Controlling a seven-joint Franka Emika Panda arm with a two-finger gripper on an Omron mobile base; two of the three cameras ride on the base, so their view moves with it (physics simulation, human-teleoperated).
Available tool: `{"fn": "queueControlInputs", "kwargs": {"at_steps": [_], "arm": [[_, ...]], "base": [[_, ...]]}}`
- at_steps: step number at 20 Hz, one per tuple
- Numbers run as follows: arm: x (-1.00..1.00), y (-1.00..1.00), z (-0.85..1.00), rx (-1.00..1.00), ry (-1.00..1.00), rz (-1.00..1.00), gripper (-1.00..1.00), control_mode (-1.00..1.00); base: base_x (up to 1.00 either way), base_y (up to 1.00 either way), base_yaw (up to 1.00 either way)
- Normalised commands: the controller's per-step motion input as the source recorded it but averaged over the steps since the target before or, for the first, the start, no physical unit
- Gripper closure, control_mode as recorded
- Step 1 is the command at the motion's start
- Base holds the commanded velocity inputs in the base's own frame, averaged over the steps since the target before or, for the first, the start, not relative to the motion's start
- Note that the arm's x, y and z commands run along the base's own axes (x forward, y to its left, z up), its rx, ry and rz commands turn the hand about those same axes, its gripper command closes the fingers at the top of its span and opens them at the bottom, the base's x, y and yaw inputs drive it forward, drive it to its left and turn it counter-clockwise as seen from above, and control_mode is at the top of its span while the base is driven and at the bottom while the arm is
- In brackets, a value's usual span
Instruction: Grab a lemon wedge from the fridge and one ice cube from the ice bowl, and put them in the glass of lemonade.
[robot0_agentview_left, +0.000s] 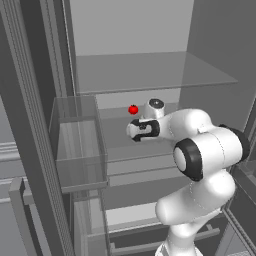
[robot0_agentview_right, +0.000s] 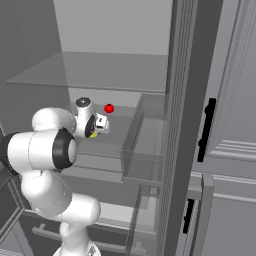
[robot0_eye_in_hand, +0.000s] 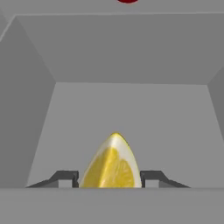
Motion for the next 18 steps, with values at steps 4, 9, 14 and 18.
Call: {"fn": "queueControlInputs", "kwargs": {"at_steps": [4,9,14,18], "arm": [[-0.78,-0.05,0.58,0.0,-0.06,0.0,1.0,-1.0],[-0.89,-0.2,0.93,0.02,-0.02,0.0,1.0,-1.0],[-1.0,-0.33,0.87,0.03,0.0,0.0,1.0,-1.0],[-1.0,-0.26,0.96,0.02,0.0,0.0,1.0,-1.0]], "base": [[0.0,0.0,0.0],[0.0,0.0,0.0],[0.0,0.0,0.0],[0.0,0.0,0.0]]}}
